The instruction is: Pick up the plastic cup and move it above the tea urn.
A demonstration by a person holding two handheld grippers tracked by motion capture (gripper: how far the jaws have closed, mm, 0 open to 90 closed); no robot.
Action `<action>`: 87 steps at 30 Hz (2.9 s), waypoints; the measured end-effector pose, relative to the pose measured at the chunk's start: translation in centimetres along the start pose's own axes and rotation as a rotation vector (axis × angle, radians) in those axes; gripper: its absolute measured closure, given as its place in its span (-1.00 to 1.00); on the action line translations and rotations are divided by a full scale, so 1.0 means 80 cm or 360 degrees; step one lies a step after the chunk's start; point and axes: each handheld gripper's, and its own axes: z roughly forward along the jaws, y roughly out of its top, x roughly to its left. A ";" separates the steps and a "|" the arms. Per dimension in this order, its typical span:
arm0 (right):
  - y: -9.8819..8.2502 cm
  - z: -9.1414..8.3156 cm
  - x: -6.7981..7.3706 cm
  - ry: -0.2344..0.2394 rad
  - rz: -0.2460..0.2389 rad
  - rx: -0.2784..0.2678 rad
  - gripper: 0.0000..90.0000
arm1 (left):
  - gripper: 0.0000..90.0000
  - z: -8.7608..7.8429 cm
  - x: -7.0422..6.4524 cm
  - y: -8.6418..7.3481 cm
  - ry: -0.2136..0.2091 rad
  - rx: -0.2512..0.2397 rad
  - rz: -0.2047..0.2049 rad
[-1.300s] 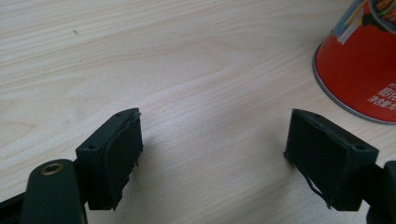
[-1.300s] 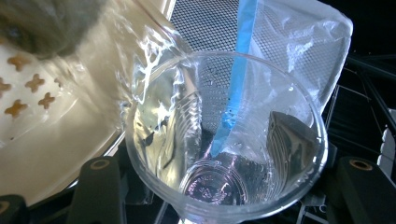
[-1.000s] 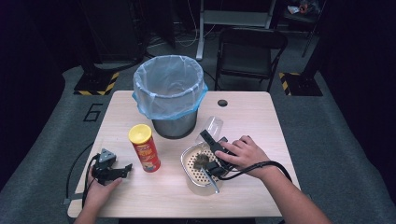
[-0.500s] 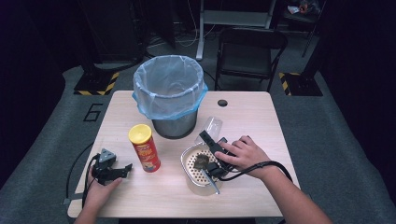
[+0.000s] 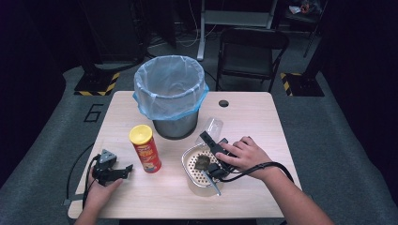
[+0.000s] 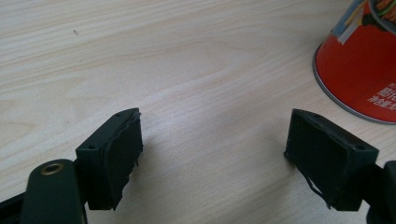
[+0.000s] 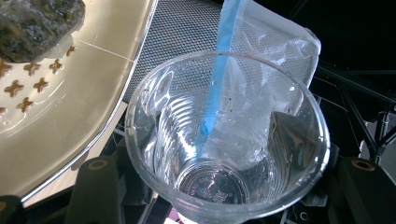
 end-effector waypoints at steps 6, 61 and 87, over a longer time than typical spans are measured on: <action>0.001 -0.001 -0.001 -0.0013 0.0007 -0.0002 -0.21 | -0.60 0.000 0.000 0.000 0.0000 0.0001 0.0001; -0.055 -0.012 -0.044 0.0039 0.2116 -0.0330 -0.23 | -0.60 0.000 0.000 0.000 0.0000 0.0000 0.0000; -0.100 -0.004 -0.044 0.0636 0.3173 -0.0683 -0.23 | -0.68 0.002 -0.003 -0.001 -0.0036 -0.0001 0.0027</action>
